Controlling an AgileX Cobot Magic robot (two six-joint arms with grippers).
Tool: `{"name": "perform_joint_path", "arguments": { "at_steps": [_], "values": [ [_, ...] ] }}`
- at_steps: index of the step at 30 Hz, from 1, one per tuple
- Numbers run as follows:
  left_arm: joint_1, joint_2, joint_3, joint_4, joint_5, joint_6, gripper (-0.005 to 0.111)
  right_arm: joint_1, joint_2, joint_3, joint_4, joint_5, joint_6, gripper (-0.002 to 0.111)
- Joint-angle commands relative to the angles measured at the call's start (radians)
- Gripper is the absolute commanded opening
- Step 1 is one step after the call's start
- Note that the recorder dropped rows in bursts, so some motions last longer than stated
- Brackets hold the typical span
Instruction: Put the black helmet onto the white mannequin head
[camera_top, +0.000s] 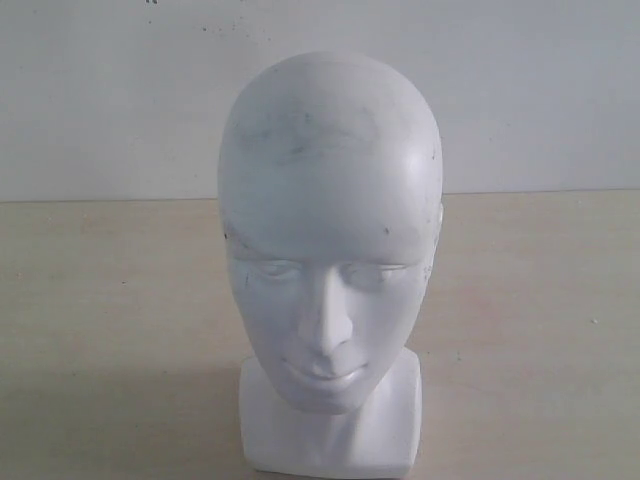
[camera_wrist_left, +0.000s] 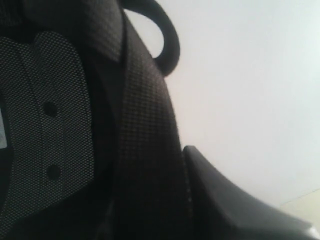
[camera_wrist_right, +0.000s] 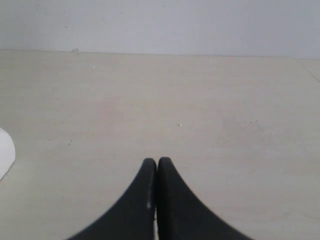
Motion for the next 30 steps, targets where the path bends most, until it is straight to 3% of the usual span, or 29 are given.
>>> {"name": "perform_joint_path", "arguments": {
  "at_steps": [1,7,20,26,30],
  "values": [
    [-0.028,-0.006,-0.019,0.021,-0.167,-0.172,0.004,0.003,-0.004,-0.001,-0.005,-0.003,-0.001,0.000],
    [-0.117,0.005,-0.019,0.199,-0.296,-0.450,0.004,0.003,-0.004,-0.001,-0.005,-0.003,-0.001,0.000],
    [-0.295,0.047,-0.019,0.141,-0.560,-0.640,0.004,0.003,-0.004,-0.001,-0.005,-0.003,-0.001,0.000],
    [-0.389,0.038,-0.019,0.153,-0.604,-0.655,0.004,0.003,-0.004,-0.001,-0.005,-0.003,-0.001,0.000],
    [-0.397,0.053,-0.017,0.158,-0.595,-0.655,0.004,0.003,-0.004,-0.001,-0.005,-0.003,-0.001,0.000]
  ]
}}
